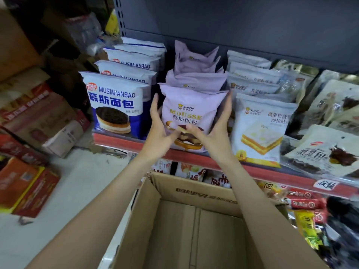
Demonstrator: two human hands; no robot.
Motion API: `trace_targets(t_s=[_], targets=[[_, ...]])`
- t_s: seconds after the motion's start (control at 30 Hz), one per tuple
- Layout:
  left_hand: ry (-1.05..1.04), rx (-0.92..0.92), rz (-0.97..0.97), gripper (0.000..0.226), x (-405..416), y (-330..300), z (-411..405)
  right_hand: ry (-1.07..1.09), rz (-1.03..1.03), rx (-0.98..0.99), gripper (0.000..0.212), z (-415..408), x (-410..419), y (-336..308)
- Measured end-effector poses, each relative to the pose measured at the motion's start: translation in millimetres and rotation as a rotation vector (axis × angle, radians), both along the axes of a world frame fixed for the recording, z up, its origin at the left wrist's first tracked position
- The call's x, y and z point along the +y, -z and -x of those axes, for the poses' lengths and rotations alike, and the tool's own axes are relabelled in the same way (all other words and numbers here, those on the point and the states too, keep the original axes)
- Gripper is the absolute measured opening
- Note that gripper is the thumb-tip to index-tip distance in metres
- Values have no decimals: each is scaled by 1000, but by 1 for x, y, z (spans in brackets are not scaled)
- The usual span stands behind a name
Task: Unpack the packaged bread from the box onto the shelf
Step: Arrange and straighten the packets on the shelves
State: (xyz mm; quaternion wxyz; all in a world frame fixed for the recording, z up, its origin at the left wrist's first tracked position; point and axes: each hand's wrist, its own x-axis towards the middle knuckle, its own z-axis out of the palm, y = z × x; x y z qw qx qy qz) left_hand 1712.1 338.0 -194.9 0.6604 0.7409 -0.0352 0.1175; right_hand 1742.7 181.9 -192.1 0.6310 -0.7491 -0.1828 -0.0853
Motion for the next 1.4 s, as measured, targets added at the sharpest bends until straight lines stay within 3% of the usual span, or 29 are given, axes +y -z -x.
trace_targets(t_s=[0.13,0.3,0.5,0.63,0.77,0.87,1.07,1.4], targets=[[59,-70,-102,86,10,-1,-11,-42,18,91,124,-14,14,9],[21,-15,-19,90,14,-3,-17,-20,44,91,113,-20,23,14],[50,-7,-67,93,5,-6,-35,-30,27,77,95,-32,17,7],[7,-2,-66,97,5,-8,-38,77,60,19,113,-26,20,3],[-74,-93,-127,92,8,3,-18,132,148,-147,110,3,7,13],[-49,-126,-345,91,12,2,-7,28,310,-166,95,13,5,16],[100,-37,-542,128,19,-9,-24,20,503,-117,126,-18,21,12],[105,-27,-595,128,26,-10,-29,62,696,-193,128,-21,17,10]])
